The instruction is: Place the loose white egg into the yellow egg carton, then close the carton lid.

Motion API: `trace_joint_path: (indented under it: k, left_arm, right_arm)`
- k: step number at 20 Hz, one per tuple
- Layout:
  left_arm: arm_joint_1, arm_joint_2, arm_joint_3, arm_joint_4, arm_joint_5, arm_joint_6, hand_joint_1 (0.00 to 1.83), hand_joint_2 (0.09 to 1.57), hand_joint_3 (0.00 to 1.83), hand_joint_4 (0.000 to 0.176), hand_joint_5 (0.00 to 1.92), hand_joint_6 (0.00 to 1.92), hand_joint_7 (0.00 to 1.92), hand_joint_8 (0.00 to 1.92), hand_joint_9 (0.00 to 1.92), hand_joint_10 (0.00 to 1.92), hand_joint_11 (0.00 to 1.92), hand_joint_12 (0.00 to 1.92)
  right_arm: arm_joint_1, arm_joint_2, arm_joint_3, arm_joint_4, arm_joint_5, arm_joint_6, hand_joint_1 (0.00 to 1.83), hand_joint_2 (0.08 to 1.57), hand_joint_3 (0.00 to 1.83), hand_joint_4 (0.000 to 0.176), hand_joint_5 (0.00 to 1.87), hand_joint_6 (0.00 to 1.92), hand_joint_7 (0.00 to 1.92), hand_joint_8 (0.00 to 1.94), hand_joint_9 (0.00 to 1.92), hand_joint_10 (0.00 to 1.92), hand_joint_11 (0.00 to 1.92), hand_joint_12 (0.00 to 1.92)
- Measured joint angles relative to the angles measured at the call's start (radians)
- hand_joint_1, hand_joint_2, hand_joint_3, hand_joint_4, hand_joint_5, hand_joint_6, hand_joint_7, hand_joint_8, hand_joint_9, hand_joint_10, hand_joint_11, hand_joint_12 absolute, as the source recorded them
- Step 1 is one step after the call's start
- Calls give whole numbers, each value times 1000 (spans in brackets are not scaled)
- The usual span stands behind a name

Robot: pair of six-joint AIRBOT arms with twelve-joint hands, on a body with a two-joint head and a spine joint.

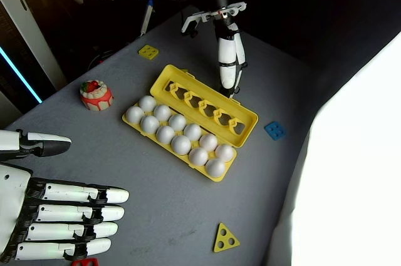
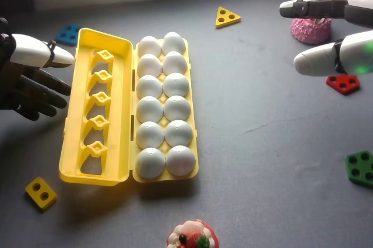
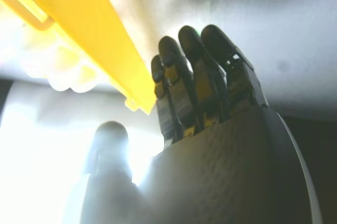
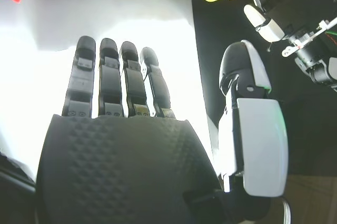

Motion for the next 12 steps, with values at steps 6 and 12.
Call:
trace_joint_path:
  k: [6, 12]
  left_arm:
    - [13, -1, -18, -3, -2, -67, 2, 1391, 0, 0, 532, 7, 614, 5, 387, 472, 0, 1442]
    - [17, -1, -27, -7, -5, -106, 65, 1384, 0, 0, 544, 10, 616, 5, 382, 472, 0, 1454]
  right_arm:
    - [0, -1, 0, 0, 0, 0, 537, 1127, 0, 0, 182, 7, 151, 2, 137, 29, 0, 555]
    - [0, -1, 0, 0, 0, 0, 538, 1130, 0, 0, 180, 12, 172, 7, 149, 29, 0, 624]
